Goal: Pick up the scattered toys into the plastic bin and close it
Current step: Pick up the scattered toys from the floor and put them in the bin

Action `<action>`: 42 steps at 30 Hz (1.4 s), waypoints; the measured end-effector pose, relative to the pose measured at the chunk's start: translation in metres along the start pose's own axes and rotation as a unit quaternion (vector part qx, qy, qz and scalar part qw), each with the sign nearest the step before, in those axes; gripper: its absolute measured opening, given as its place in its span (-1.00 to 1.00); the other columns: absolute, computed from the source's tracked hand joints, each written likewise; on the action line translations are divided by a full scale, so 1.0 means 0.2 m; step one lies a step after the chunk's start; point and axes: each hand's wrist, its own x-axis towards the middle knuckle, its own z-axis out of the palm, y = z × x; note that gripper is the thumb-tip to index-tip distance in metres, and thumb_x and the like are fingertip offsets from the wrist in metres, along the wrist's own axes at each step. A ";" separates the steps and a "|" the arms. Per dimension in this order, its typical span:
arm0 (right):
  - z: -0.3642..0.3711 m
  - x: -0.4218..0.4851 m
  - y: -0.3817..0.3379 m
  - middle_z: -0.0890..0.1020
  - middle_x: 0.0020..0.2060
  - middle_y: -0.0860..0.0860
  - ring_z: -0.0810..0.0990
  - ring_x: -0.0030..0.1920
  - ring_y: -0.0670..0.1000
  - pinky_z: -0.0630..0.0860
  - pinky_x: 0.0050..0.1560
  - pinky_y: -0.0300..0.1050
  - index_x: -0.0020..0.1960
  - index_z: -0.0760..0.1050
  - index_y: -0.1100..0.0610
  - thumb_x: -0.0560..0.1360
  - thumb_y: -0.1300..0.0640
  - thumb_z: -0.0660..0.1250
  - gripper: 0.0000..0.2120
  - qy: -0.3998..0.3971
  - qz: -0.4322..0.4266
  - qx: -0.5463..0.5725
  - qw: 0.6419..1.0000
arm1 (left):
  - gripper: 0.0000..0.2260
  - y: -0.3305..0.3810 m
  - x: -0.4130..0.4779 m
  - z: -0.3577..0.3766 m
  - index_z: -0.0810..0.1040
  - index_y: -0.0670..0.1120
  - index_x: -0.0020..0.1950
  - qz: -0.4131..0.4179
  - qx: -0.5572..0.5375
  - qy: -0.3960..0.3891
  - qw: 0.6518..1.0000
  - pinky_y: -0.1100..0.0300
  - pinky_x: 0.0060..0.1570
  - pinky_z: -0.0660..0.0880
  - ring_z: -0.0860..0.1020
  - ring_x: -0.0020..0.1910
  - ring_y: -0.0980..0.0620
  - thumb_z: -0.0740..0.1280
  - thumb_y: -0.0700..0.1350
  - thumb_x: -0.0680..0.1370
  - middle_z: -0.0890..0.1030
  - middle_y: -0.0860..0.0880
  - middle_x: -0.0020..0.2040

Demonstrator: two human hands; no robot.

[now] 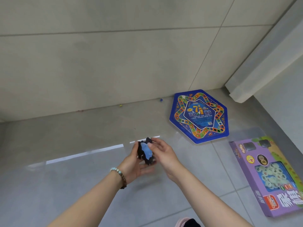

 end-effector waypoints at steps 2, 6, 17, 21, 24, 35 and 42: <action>0.02 0.02 -0.07 0.63 0.04 0.06 0.63 -0.06 -0.07 0.54 -0.04 -0.32 0.20 0.47 0.13 0.55 0.18 0.27 -0.77 -0.006 -0.005 0.026 1.000 | -0.64 0.05 0.01 -0.02 0.48 -0.10 0.24 0.040 -0.009 0.007 0.999 0.01 -0.01 0.59 0.63 0.01 -0.13 0.06 0.08 0.63 0.61 -0.13 0.12; 0.02 0.09 -0.16 0.58 0.13 0.06 0.54 0.17 -0.01 0.51 0.07 -0.24 0.20 0.46 0.15 0.57 0.21 0.21 -0.78 -0.014 -0.014 0.003 1.000 | -0.70 0.14 0.03 -0.08 0.44 -0.13 0.28 0.098 -0.040 0.020 0.994 0.11 -0.14 0.63 0.62 -0.01 -0.12 0.08 -0.04 0.64 0.55 -0.13 0.20; 0.01 0.48 -0.30 0.53 0.14 0.12 0.52 0.07 0.02 0.50 0.08 -0.08 0.25 0.44 0.24 0.47 0.22 0.38 -0.63 0.113 -0.010 -0.081 0.990 | -0.80 0.36 0.11 -0.25 0.46 -0.03 0.20 0.183 0.026 0.111 0.977 0.28 -0.28 0.60 0.64 -0.11 0.00 0.21 -0.06 0.59 0.62 -0.01 0.04; -0.05 0.73 -0.37 0.51 0.15 0.16 0.50 0.03 0.05 0.51 0.09 -0.03 0.29 0.41 0.27 0.46 0.19 0.40 -0.56 0.170 -0.004 -0.081 0.982 | -0.82 0.46 0.17 -0.31 0.48 -0.02 0.17 0.178 0.041 0.134 0.974 0.22 -0.27 0.62 0.65 -0.15 0.00 0.23 -0.05 0.58 0.62 -0.05 0.04; -0.06 0.88 -0.40 0.45 0.23 0.17 0.48 0.04 0.06 0.51 -0.07 -0.10 0.32 0.38 0.25 0.44 0.20 0.42 -0.51 0.192 -0.013 -0.092 0.977 | -0.81 0.52 0.22 -0.35 0.48 -0.03 0.17 0.179 0.041 0.137 0.973 0.19 -0.24 0.63 0.65 -0.15 -0.03 0.24 -0.05 0.57 0.61 -0.07 0.05; -0.02 1.16 -0.43 0.57 -0.16 0.10 0.54 -0.14 0.12 0.53 -0.05 0.04 0.05 0.52 0.23 0.41 0.25 0.37 -0.79 0.271 -0.044 -0.259 0.926 | -0.82 0.65 0.32 -0.44 0.46 -0.04 0.17 0.166 0.032 0.166 0.972 0.22 -0.37 0.61 0.64 -0.15 -0.05 0.23 -0.07 0.58 0.60 -0.05 -0.04; 0.20 1.09 -0.36 0.58 -0.30 0.13 0.56 -0.41 -0.08 0.48 -0.42 -0.26 -0.16 0.53 0.18 0.43 0.35 0.35 -0.91 0.157 -0.047 -0.219 0.962 | -0.93 0.66 0.25 -0.55 0.50 0.01 0.01 0.176 0.027 0.192 0.965 0.19 -0.28 0.62 0.63 -0.12 -0.08 0.23 -0.08 0.58 0.61 -0.04 -0.04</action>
